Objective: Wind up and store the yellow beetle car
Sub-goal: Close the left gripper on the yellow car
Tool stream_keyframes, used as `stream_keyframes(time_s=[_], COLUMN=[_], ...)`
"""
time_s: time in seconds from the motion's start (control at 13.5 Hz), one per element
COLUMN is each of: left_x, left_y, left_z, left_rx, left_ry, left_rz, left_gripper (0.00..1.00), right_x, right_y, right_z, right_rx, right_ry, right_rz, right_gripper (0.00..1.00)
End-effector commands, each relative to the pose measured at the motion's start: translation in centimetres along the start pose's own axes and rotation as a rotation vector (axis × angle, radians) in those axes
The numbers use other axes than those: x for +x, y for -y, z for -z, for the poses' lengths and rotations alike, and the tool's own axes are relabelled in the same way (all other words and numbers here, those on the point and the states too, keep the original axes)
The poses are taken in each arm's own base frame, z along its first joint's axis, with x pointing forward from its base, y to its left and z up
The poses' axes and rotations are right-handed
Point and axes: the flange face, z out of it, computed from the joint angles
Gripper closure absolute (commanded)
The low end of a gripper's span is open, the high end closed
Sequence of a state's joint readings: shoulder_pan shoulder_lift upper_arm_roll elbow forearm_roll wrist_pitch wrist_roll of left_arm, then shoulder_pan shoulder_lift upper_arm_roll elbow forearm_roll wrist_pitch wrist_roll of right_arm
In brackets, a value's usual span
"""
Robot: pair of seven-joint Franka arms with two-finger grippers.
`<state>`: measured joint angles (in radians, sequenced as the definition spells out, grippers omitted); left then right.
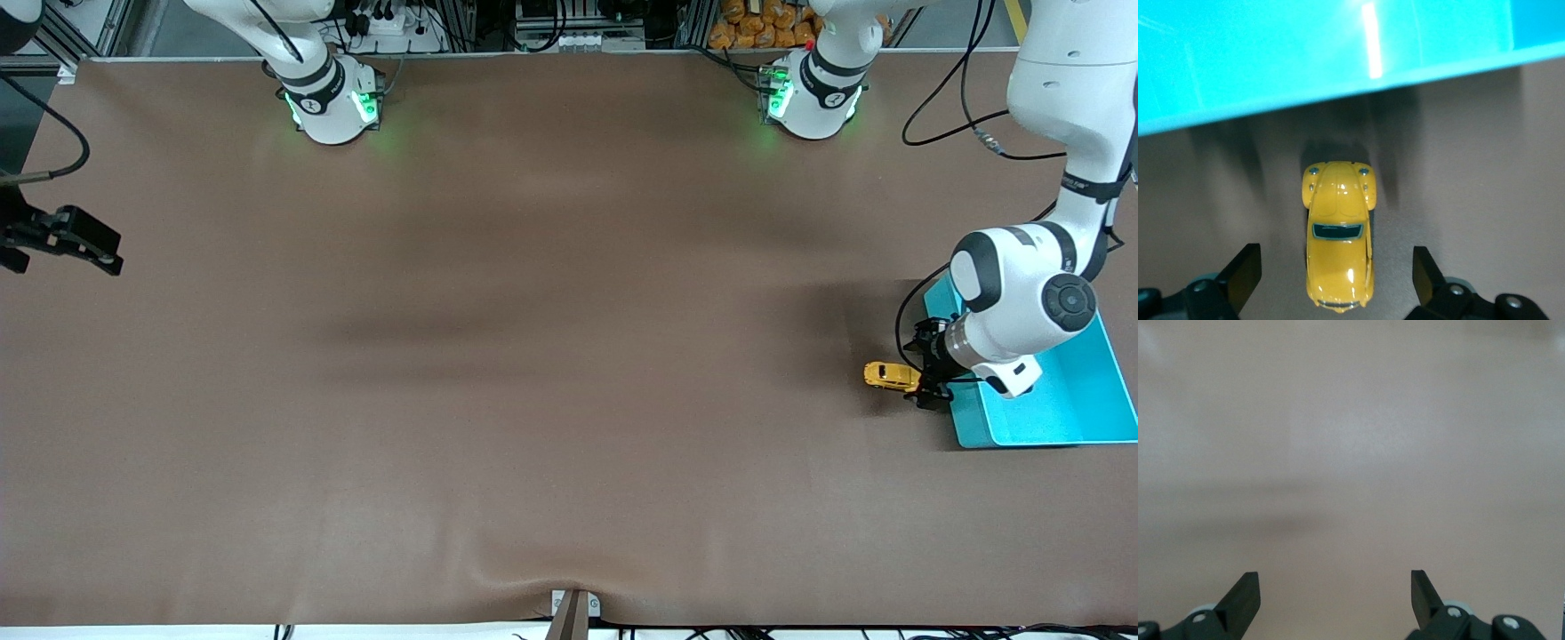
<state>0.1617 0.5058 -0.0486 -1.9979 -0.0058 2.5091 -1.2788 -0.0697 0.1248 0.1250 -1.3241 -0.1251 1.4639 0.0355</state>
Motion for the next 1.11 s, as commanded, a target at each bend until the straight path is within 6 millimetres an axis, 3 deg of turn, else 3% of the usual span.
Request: stream_keyframes(time_s=[0.0, 0.15, 0.22, 0.3, 0.37, 0.66, 1.03], left_x=[-0.3, -0.3, -0.5, -0.5, -0.4, -1.1, -4.9], left_y=[0.7, 0.9, 0.8, 0.8, 0.8, 0.2, -1.1], left_z=[-1.5, -2.1, -2.2, -2.2, -2.1, -0.1, 5.8], left_rx=[-0.009, -0.017, -0.025, -0.026, -0.027, -0.048, -0.058], left_ry=[-0.006, -0.009, -0.011, -0.012, -0.013, -0.018, -0.014], left_rz=[0.006, 0.0, 0.005, 0.004, 0.008, -0.013, -0.151], left_gripper=[0.0, 0.0, 0.08, 0.69, 1.0, 1.0, 1.0], right_x=[-1.9, -1.9, -2.0, -2.1, -2.1, -2.8, -4.7], right_y=[-0.6, -0.8, -0.7, -0.8, -0.9, -1.2, -1.4], right_z=[0.2, 0.2, 0.3, 0.4, 0.5, 1.4, 1.3], right_rx=[0.016, 0.028, 0.03, 0.03, 0.03, 0.064, 0.064], right_ry=[0.014, 0.009, 0.007, 0.006, 0.004, -0.008, -0.003], right_rz=[-0.014, -0.017, -0.019, -0.019, -0.021, -0.029, -0.031], right_gripper=[0.0, 0.0, 0.0, 0.0, 0.0, 0.0, 0.0])
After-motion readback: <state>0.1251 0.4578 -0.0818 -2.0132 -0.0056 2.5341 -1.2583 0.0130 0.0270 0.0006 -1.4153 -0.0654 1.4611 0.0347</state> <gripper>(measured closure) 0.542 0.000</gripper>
